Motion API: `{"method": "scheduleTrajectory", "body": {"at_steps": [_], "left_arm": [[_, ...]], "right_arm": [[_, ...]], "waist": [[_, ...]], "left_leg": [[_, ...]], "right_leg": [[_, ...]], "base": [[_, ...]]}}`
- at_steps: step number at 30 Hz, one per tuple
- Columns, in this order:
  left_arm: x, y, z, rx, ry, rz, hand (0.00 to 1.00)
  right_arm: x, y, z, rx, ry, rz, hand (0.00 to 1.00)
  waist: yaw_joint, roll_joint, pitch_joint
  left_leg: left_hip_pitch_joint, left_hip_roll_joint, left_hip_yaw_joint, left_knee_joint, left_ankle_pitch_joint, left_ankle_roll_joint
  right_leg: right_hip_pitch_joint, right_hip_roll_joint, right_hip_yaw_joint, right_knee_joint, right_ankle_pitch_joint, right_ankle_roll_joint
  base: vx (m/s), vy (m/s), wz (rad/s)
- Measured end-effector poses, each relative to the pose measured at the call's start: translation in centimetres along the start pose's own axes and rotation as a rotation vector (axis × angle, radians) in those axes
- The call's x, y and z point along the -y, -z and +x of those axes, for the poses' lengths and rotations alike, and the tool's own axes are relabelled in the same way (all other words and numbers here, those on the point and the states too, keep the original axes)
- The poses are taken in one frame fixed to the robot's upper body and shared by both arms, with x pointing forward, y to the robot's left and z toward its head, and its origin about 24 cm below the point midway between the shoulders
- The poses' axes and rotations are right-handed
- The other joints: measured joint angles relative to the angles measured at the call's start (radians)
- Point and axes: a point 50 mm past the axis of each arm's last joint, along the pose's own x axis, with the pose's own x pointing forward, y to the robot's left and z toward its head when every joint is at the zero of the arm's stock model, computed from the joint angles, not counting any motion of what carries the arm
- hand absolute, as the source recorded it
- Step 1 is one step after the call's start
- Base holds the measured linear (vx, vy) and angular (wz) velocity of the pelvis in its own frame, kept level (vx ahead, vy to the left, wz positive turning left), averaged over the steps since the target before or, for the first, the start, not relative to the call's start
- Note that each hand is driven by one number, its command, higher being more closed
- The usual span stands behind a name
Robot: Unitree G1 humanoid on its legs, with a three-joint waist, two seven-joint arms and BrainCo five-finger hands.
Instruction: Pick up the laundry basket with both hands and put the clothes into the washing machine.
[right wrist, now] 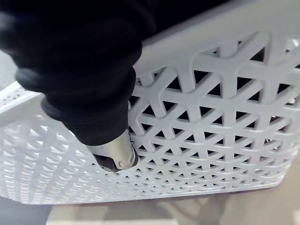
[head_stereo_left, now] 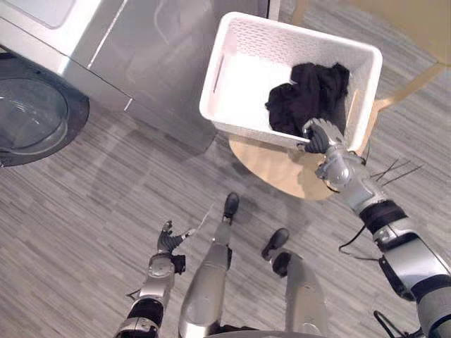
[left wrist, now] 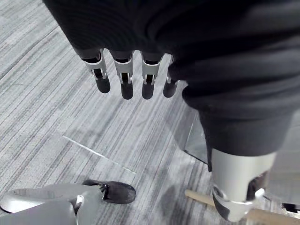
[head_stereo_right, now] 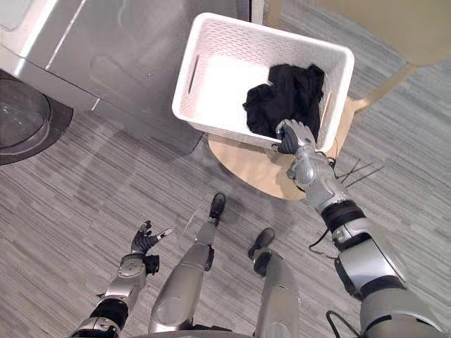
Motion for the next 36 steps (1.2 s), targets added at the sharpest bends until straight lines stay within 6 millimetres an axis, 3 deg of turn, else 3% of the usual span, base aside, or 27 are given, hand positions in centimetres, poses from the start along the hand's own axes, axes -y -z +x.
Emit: {"method": "scheduleTrajectory", "body": {"at_steps": [8,20,26,36], "left_arm": [[-1.7,2.2,-0.4,-0.082,-0.014,0.083,0.00],[-2.7,3.3,-0.6,-0.133,-0.030,0.138,0.00],[-3.0,3.8,-0.7,-0.152,-0.037,0.144,0.00],[-3.2,3.8,-0.6,-0.153,-0.046,0.140,0.00]], "right_arm": [[0.1,-0.2,-0.2,-0.015,0.020,0.141,0.00],[0.4,-1.3,-0.2,0.038,0.024,0.142,0.00],[2.5,-4.4,-1.2,0.209,0.112,0.189,0.00],[6.1,-6.0,-1.0,0.327,0.212,0.027,0.00]], "waist": [[-0.038,-0.014,0.003],[-0.048,-0.017,0.001],[-0.068,-0.029,-0.002],[-0.070,-0.040,-0.005]], "left_leg": [[0.043,0.023,0.008,-0.001,-0.001,0.000],[0.048,0.035,0.009,-0.002,-0.001,0.001],[0.056,0.036,0.023,-0.002,-0.001,0.001],[0.049,0.038,0.025,-0.002,-0.001,0.001]], "right_leg": [[0.047,0.034,0.022,-0.046,0.035,-0.005],[0.047,0.048,0.031,-0.044,0.044,-0.009],[0.047,0.048,0.045,-0.045,0.044,-0.009],[0.045,0.054,0.046,-0.062,0.053,-0.009]], "base": [[-0.04,-0.031,-0.12],[-0.01,-0.041,-0.03],[0.03,-0.030,-0.06],[0.02,-0.023,-0.01]]}}
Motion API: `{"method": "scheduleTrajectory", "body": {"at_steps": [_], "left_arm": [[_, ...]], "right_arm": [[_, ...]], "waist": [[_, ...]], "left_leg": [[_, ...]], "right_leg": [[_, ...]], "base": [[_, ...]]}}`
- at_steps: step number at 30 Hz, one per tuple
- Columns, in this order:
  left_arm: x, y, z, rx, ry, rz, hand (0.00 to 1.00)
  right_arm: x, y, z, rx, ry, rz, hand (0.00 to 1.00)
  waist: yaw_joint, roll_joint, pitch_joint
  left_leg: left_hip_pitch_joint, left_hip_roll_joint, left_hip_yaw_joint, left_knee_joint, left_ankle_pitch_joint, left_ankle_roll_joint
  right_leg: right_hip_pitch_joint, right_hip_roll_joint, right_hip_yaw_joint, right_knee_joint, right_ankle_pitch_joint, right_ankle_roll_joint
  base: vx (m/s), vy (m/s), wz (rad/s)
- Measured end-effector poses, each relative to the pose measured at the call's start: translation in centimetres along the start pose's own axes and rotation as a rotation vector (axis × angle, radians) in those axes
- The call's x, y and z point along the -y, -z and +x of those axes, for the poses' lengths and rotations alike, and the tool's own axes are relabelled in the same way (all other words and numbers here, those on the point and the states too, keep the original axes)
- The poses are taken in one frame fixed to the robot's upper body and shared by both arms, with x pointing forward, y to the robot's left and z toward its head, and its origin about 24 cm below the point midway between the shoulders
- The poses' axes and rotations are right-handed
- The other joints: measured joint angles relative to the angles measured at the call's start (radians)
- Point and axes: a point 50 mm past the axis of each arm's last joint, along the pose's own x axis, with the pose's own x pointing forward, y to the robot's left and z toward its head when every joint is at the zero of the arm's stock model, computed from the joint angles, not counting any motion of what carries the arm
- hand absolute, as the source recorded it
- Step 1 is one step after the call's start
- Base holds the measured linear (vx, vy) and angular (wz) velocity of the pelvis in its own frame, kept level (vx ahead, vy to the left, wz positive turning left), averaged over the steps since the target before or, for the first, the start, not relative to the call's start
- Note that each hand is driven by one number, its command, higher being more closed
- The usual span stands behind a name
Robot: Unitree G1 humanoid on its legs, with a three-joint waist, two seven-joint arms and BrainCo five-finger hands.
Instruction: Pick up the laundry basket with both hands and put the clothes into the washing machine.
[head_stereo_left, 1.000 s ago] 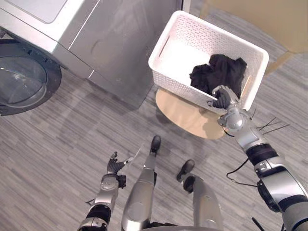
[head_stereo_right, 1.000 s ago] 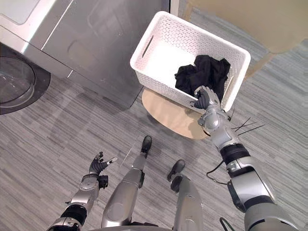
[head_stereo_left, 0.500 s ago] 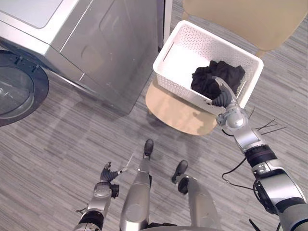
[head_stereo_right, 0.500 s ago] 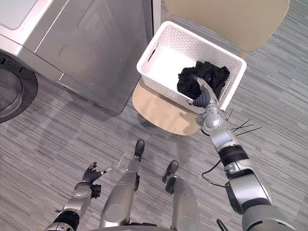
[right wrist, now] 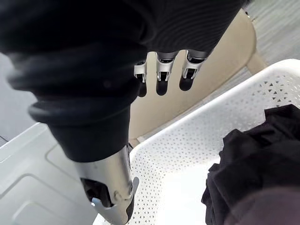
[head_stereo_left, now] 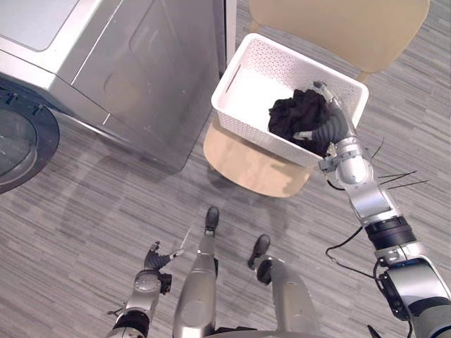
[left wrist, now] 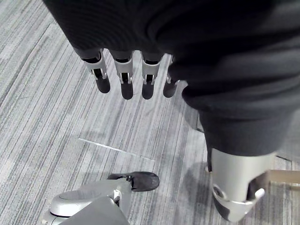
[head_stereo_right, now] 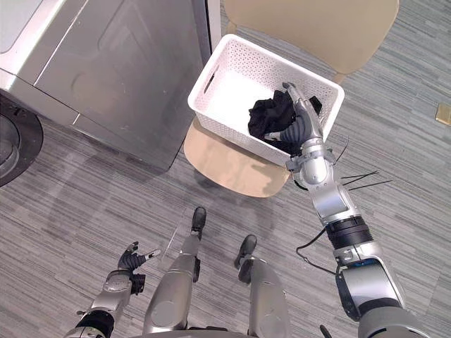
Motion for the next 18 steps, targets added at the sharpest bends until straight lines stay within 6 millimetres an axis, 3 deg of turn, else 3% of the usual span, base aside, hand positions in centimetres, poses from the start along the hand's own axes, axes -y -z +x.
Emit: {"method": "scheduleTrajectory", "body": {"at_steps": [8,11,16,18], "left_arm": [[-0.7,0.1,0.0,0.003,-0.014,0.013,0.00],[-0.5,0.0,0.0,0.014,-0.007,0.019,0.00],[0.6,-0.5,-0.1,0.046,0.033,0.051,0.00],[1.5,-1.4,0.0,0.074,0.059,0.047,0.00]], "right_arm": [[2.4,0.6,3.9,-0.021,-0.020,-0.255,0.00],[2.8,1.7,4.3,-0.066,-0.044,-0.332,0.00],[3.2,3.8,4.4,-0.139,-0.104,-0.486,0.00],[2.7,5.4,3.7,-0.195,-0.170,-0.554,0.00]], "waist": [[0.012,-0.003,0.003],[0.028,-0.001,0.004],[0.049,0.025,0.022],[0.067,0.051,0.049]], "left_leg": [[-0.051,0.000,-0.009,0.000,0.001,0.000],[-0.062,-0.001,-0.013,0.000,0.001,0.000],[-0.106,-0.006,-0.043,0.000,0.002,-0.002],[-0.127,-0.016,-0.052,0.000,0.004,-0.004]], "right_leg": [[-0.045,0.001,-0.005,-0.002,0.006,-0.003],[-0.054,0.000,-0.009,0.000,0.006,-0.003],[-0.085,-0.004,-0.034,0.005,0.000,0.000],[-0.115,-0.020,-0.038,0.038,-0.015,0.000]], "base": [[0.02,-0.024,0.01],[0.06,-0.047,0.03],[0.05,-0.053,0.15],[0.03,-0.051,0.14]]}}
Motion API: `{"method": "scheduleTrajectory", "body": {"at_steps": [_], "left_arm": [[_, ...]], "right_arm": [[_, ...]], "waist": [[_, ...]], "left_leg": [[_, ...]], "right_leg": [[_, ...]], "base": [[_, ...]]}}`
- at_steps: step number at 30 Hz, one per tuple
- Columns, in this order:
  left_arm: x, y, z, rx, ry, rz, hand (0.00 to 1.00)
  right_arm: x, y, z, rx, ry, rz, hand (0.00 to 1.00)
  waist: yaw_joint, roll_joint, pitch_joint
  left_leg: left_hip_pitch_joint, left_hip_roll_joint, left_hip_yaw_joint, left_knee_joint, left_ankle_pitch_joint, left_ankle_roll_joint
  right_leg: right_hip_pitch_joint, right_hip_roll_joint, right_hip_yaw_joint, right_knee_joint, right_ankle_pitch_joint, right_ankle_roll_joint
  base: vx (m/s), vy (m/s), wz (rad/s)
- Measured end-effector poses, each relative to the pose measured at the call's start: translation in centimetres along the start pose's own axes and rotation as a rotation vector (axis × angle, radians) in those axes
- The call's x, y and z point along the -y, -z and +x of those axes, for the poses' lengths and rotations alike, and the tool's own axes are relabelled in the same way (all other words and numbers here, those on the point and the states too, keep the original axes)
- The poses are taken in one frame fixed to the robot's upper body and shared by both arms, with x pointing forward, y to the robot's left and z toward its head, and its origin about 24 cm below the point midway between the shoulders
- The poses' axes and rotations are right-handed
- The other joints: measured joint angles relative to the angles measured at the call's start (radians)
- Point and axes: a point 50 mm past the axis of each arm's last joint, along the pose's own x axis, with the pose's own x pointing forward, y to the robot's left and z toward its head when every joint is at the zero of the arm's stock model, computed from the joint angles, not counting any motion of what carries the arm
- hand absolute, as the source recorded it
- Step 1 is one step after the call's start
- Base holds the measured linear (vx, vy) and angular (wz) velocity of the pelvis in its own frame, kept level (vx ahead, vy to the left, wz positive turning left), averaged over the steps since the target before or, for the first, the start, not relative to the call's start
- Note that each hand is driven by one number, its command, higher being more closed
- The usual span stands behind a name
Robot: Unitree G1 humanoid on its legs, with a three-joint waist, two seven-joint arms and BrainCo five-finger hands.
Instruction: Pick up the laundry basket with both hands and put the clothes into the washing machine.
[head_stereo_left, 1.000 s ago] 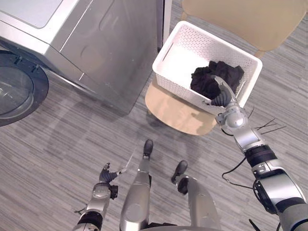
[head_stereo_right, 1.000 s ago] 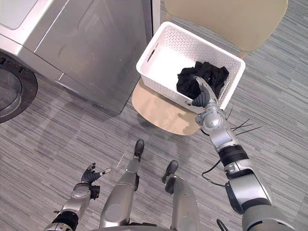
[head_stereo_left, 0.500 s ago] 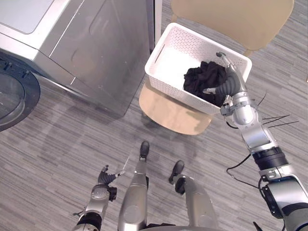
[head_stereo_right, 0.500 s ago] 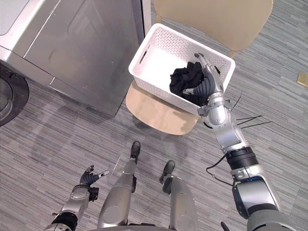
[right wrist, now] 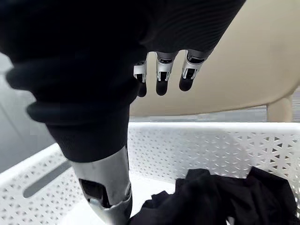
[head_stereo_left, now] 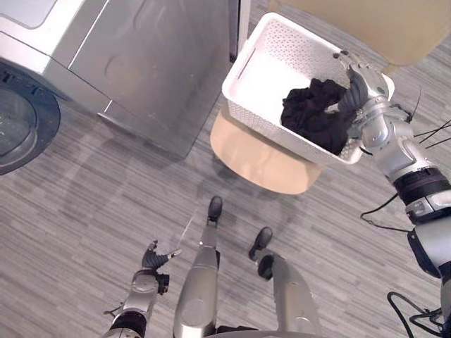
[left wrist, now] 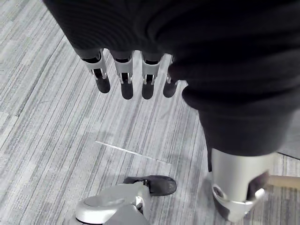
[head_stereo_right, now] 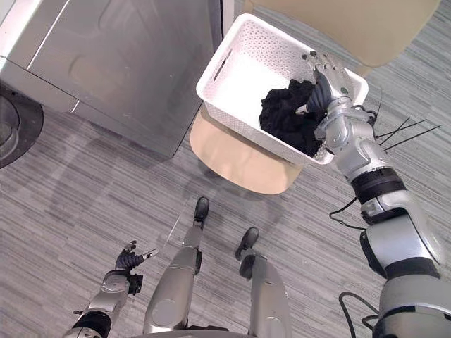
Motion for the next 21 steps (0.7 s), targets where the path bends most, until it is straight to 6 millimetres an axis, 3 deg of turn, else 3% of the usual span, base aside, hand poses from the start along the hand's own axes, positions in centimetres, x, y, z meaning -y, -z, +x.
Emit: {"method": "scheduleTrajectory", "body": {"at_steps": [6,10,11,15,21], "left_arm": [[0.9,-1.3,0.3,0.037,0.017,-0.017,0.00],[2.5,-3.4,0.2,0.107,0.047,-0.069,0.00],[2.9,-3.9,0.2,0.118,0.056,-0.081,0.00],[3.7,-5.0,0.1,0.151,0.068,-0.119,0.00],[4.0,-5.0,0.1,0.147,0.071,-0.133,0.00]], "right_arm": [[-1.7,-0.1,-0.3,-0.007,-0.057,-0.053,0.00],[-2.0,-1.6,-0.1,0.034,-0.040,-0.057,0.00],[-1.7,-2.0,0.0,0.047,-0.025,-0.055,1.00],[-1.4,-3.1,0.2,0.084,0.003,-0.046,1.00],[-1.5,-4.7,0.3,0.120,0.017,-0.016,1.00]], "waist": [[0.018,0.016,0.010],[0.015,0.016,0.010],[0.014,0.016,0.010],[0.009,0.015,0.009],[0.009,0.003,0.003]], "left_leg": [[-0.064,-0.015,-0.015,0.000,0.005,-0.007],[-0.110,-0.020,-0.014,0.001,0.008,-0.011],[-0.115,-0.020,-0.012,0.001,0.008,-0.011],[-0.127,-0.018,-0.007,0.001,0.008,-0.012],[-0.127,-0.017,0.006,0.001,0.007,-0.012]], "right_leg": [[-0.080,-0.028,-0.013,0.061,-0.033,-0.001],[-0.134,-0.041,-0.020,0.087,-0.048,0.000],[-0.138,-0.041,-0.020,0.087,-0.048,0.000],[-0.148,-0.041,-0.023,0.085,-0.050,-0.002],[-0.148,-0.041,-0.024,0.086,-0.050,-0.002]], "base": [[0.04,-0.057,0.13],[0.04,-0.064,0.06],[0.04,-0.046,-0.03],[0.02,-0.039,0.00],[0.00,-0.010,0.00]]}}
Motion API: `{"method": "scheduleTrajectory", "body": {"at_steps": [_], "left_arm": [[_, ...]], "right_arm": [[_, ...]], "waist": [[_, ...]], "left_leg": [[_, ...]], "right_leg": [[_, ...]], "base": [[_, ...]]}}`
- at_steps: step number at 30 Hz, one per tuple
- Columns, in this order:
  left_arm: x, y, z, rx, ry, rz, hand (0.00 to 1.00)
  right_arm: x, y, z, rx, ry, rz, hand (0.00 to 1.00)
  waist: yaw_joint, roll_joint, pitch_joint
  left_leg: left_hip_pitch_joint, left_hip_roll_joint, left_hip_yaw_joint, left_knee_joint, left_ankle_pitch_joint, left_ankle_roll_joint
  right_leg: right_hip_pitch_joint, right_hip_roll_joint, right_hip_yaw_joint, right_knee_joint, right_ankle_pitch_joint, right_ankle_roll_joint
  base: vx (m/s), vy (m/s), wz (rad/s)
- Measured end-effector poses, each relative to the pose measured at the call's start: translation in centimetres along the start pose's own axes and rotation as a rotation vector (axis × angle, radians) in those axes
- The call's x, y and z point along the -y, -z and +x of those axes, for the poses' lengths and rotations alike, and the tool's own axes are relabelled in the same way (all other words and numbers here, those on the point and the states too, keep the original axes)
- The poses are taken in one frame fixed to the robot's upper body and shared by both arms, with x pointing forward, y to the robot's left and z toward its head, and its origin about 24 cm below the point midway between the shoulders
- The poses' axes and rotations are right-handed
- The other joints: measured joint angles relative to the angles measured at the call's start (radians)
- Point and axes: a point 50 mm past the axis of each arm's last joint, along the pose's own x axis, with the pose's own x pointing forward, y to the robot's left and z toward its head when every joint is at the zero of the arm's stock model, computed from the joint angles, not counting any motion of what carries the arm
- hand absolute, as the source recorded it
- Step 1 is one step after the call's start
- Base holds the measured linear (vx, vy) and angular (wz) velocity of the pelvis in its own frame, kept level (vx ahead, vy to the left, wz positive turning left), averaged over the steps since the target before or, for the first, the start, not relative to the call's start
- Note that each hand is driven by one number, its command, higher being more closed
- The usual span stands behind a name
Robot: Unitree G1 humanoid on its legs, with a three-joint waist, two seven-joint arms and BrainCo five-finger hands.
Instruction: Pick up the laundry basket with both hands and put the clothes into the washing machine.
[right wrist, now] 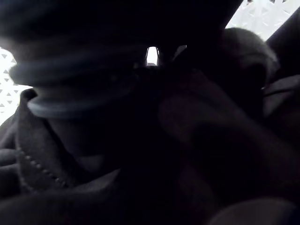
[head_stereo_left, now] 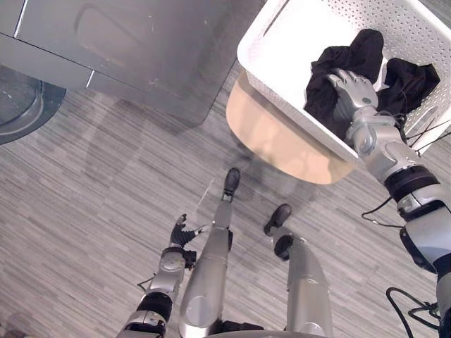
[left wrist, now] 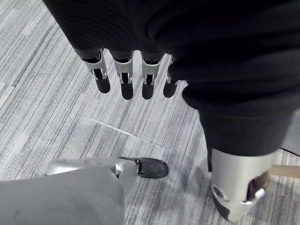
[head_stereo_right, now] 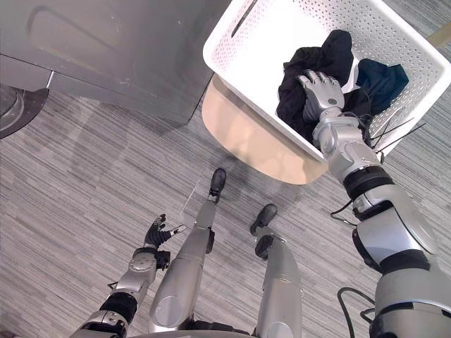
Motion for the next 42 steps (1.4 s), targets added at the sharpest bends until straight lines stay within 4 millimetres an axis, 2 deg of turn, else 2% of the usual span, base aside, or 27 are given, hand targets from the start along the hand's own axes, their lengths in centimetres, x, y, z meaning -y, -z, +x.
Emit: {"method": "scheduleTrajectory", "body": {"at_steps": [1,8,11,15,19,22,24,26,29,31,37,40,42], "left_arm": [[0.1,0.0,0.0,-0.001,0.001,-0.001,0.00],[0.5,0.2,-0.1,-0.012,0.010,-0.010,0.00],[0.3,0.5,-0.1,-0.024,0.007,-0.003,0.00],[-0.4,1.0,-0.1,-0.045,-0.004,0.017,0.00],[-2.3,1.9,-0.1,-0.081,-0.040,0.062,0.00],[-3.2,3.2,-0.6,-0.123,-0.060,0.067,0.00],[-3.6,4.0,-0.9,-0.165,-0.075,0.060,0.00],[-3.8,4.8,-1.2,-0.194,-0.083,0.058,0.00],[-4.1,6.1,-1.9,-0.239,-0.103,0.030,0.00],[-4.2,7.7,-2.9,-0.298,-0.107,0.027,0.00],[-5.4,11.7,-5.9,-0.430,-0.149,0.013,0.00],[-5.5,12.7,-6.8,-0.461,-0.153,0.014,0.00],[-5.6,12.7,-6.9,-0.456,-0.155,0.014,0.00]], "right_arm": [[-0.2,-0.5,0.0,0.011,-0.003,0.014,1.00],[-3.0,-2.1,-1.5,0.044,-0.076,0.163,1.00],[-2.9,-2.7,-2.0,0.046,-0.049,0.274,1.00],[-1.3,-1.9,-2.2,0.002,0.046,0.439,1.00],[1.6,-0.4,-2.0,-0.055,0.197,0.612,1.00],[3.7,0.4,-2.2,-0.073,0.324,0.713,1.00],[4.1,0.6,-2.6,-0.085,0.379,0.776,1.00],[3.8,0.6,-3.5,-0.102,0.423,0.861,1.00],[2.1,0.3,-5.6,-0.151,0.463,1.011,1.00],[0.0,-0.4,-7.7,-0.190,0.455,1.142,1.00],[-3.0,-2.4,-12.7,-0.200,0.430,1.361,1.00],[-3.6,-3.2,-13.6,-0.177,0.393,1.424,1.00],[-4.0,-3.6,-14.4,-0.170,0.369,1.448,1.00]], "waist": [[0.000,-0.007,-0.004],[-0.002,-0.011,-0.006],[-0.015,-0.013,-0.006],[-0.019,-0.024,-0.004],[-0.023,-0.042,-0.005],[-0.040,-0.044,-0.006],[-0.045,-0.045,-0.007],[-0.047,-0.052,-0.020],[-0.054,-0.064,-0.039],[-0.068,-0.069,-0.091],[-0.076,-0.080,-0.215],[-0.076,-0.081,-0.246],[-0.090,-0.082,-0.254]], "left_leg": [[0.001,0.000,0.001,0.000,0.000,0.000],[0.050,0.002,0.006,0.000,0.001,0.000],[0.079,0.003,0.007,0.000,0.001,0.001],[0.126,0.008,0.008,0.000,0.001,0.001],[0.169,0.018,0.006,0.000,0.001,0.001],[0.190,0.019,0.007,0.000,0.000,0.001],[0.207,0.018,0.008,-0.001,0.000,0.001],[0.219,0.017,0.010,-0.001,-0.005,0.007],[0.268,0.014,0.013,-0.001,-0.013,0.016],[0.303,0.012,0.016,-0.001,-0.030,0.019],[0.419,0.020,0.081,-0.001,-0.083,0.027],[0.466,0.029,0.130,-0.002,-0.100,0.027],[0.481,0.029,0.131,-0.001,-0.107,0.028]], "right_leg": [[0.001,0.000,0.000,0.000,0.000,0.000],[0.051,0.002,-0.001,-0.005,0.000,0.000],[0.084,0.006,0.002,-0.015,0.000,0.000],[0.134,0.016,0.008,-0.031,0.005,0.000],[0.182,0.033,0.016,-0.060,0.016,-0.005],[0.206,0.037,0.023,-0.073,0.023,-0.001],[0.223,0.038,0.028,-0.079,0.026,0.002],[0.234,0.038,0.032,-0.083,0.027,0.003],[0.290,0.038,0.034,-0.096,0.028,0.006],[0.331,0.040,0.035,-0.121,0.028,0.011],[0.461,0.067,0.099,-0.232,0.062,0.029],[0.511,0.083,0.146,-0.294,0.101,0.032],[0.525,0.086,0.155,-0.296,0.105,0.035]], "base": [[0.00,0.000,0.00],[0.02,-0.027,0.01],[0.00,-0.032,-0.02],[-0.01,-0.033,-0.05],[-0.03,-0.043,-0.08],[-0.01,-0.015,-0.03],[0.00,-0.022,-0.05],[0.02,-0.026,-0.04],[0.05,-0.032,0.00],[0.04,-0.021,-0.02],[0.06,-0.003,-0.30],[0.03,0.012,-0.49],[0.01,0.007,-0.13]]}}
